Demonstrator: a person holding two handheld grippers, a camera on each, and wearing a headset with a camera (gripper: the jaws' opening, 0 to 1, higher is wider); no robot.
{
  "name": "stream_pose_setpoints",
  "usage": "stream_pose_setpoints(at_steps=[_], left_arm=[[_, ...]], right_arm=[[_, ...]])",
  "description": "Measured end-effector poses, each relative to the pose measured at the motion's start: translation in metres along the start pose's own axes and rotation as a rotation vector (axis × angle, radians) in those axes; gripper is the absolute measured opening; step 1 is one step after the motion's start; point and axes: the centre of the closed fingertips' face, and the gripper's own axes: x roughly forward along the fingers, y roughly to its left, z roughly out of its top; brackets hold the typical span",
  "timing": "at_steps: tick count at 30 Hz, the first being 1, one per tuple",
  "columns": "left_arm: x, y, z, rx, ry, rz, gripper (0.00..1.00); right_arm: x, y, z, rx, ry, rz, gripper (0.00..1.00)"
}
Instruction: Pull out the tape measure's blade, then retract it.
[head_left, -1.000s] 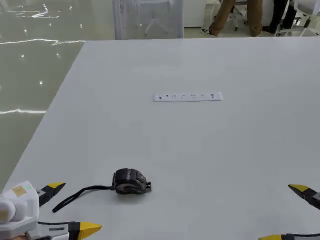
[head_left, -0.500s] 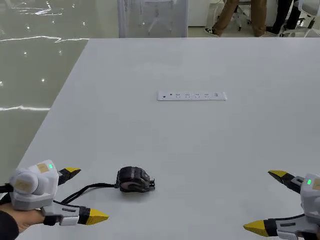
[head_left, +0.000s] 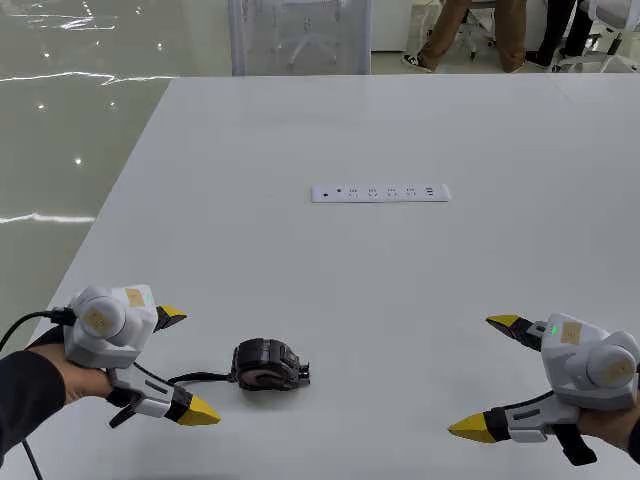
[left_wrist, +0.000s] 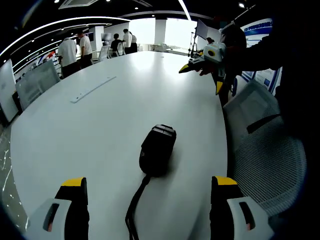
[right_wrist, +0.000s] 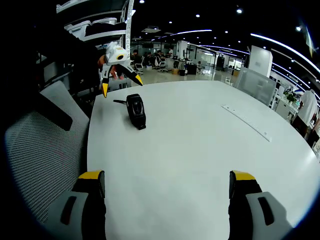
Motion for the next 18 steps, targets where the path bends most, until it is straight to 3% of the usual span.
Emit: stream_pose_setpoints(at_steps=[7,16,18], left_arm=[[0.022,0.002,0.008,0.095,0.079,-0.064,0.95],[0.043,0.003,0.012,0.129,0.127,-0.119,0.90],[0.047,0.001,0.010,0.148,0.154,-0.130,0.88]], right_arm=[[0.026,0.009,0.011,-0.052,0.017,0.072,1.00],[0.052,0.011,0.029,-0.092,0.011,0.119,1.00],[0.058,0.013,0.033,-0.109,0.013,0.133,1.00]])
